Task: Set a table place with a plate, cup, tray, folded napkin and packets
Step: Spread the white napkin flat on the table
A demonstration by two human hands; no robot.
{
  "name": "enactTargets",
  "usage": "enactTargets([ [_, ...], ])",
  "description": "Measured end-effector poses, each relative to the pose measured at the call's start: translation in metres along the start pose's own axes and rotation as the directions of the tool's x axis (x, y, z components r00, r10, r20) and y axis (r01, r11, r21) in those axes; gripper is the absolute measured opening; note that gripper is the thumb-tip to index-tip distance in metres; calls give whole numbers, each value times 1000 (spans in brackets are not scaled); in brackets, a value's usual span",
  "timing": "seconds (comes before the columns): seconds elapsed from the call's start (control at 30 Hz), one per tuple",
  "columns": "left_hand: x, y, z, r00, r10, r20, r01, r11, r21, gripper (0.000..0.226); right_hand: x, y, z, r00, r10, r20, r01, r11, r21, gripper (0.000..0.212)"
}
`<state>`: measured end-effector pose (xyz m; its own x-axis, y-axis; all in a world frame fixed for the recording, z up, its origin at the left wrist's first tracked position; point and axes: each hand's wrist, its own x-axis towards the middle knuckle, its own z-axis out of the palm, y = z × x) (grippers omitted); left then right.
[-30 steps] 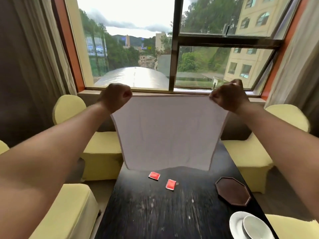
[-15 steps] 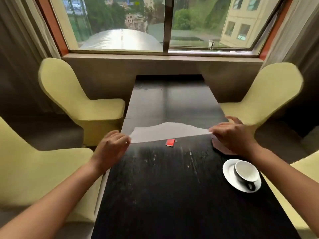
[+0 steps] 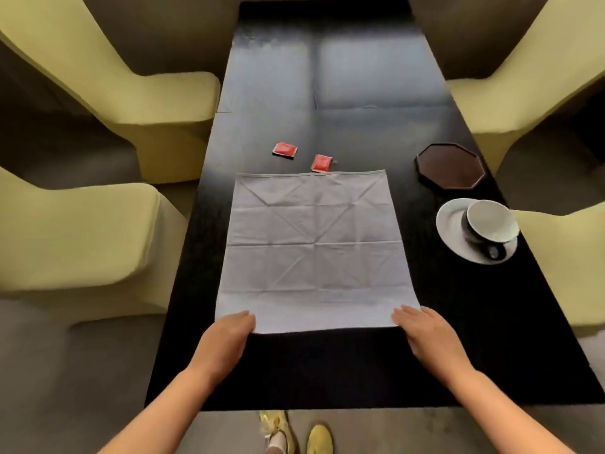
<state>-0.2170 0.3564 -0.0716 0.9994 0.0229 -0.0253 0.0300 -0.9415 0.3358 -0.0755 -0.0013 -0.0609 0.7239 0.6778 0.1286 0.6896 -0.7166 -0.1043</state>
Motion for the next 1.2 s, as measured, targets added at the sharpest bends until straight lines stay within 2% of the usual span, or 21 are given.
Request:
enactTargets([
  [0.13,-21,13,21,998,-59,-24,57,997,-44,31,-29,-9,19,996,89,3,-89,996,30,36],
  [0.37,-51,29,37,981,-104,-163,100,994,-37,33,-59,-22,33,979,168,-118,-153,980,125,28],
  [0.57,-77,24,43,962,-124,-243,130,991,9,28,-93,-17,45,968,218,-124,-191,960,203,32],
  [0.8,-103,15,50,973,-28,-229,44,997,66,25,-119,-20,40,972,206,-113,-183,965,185,33],
  [1.2,-118,22,59,951,-126,-283,135,991,12,26,-134,-24,39,965,228,-130,-197,956,215,26],
])
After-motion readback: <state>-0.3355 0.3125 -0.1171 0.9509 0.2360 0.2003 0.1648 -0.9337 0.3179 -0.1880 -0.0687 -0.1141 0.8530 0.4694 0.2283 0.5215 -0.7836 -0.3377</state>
